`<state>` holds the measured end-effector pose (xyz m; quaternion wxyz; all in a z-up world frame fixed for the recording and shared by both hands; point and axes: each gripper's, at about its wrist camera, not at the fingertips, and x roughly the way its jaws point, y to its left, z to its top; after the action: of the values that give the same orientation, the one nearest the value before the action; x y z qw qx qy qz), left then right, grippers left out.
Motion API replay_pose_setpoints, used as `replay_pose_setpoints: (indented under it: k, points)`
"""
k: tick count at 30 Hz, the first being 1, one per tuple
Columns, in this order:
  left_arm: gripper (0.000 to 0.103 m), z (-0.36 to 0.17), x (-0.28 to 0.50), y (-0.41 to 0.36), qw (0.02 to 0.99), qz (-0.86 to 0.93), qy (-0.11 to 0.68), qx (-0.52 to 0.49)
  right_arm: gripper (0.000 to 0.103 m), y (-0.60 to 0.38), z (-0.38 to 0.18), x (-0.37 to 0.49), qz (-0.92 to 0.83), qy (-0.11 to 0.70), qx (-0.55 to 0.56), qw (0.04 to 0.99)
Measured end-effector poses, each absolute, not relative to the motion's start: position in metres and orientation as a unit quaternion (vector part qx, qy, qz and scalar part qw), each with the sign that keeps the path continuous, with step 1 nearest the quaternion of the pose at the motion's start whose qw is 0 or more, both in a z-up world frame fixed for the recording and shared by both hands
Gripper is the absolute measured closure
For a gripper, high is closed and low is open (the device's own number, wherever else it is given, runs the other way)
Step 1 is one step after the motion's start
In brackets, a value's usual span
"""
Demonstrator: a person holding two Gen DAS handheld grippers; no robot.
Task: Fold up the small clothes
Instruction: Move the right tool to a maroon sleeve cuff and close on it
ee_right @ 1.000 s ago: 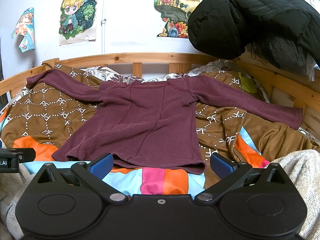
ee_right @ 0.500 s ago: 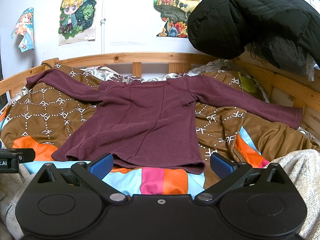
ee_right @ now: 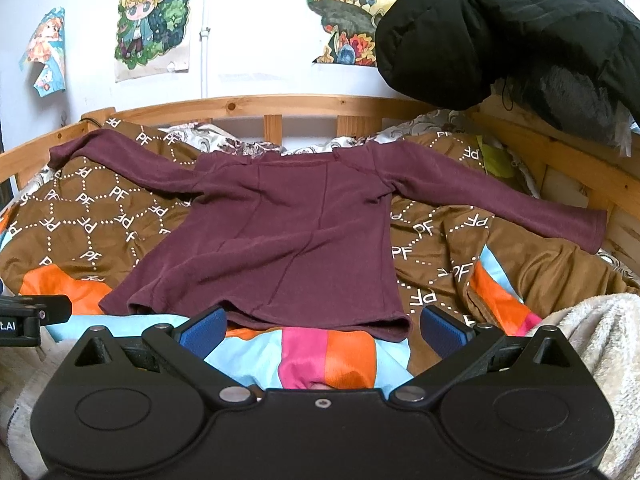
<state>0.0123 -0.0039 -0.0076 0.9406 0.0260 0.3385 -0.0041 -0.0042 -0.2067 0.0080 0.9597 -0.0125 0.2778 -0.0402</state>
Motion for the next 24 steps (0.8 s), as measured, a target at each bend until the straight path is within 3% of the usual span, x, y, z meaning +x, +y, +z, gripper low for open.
replay_pose_setpoints:
  k: [11,24]
  points:
    - [0.001,-0.006,0.081,-0.015,0.918,-0.028,0.395,0.024,0.000,-0.221,0.006,0.029,-0.025,0.302,-0.004,0.953]
    - [0.001,0.007,0.191,-0.046,0.936,-0.052,0.345,0.049,0.000,-0.272,0.021,0.122,-0.086,0.303,0.017,0.949]
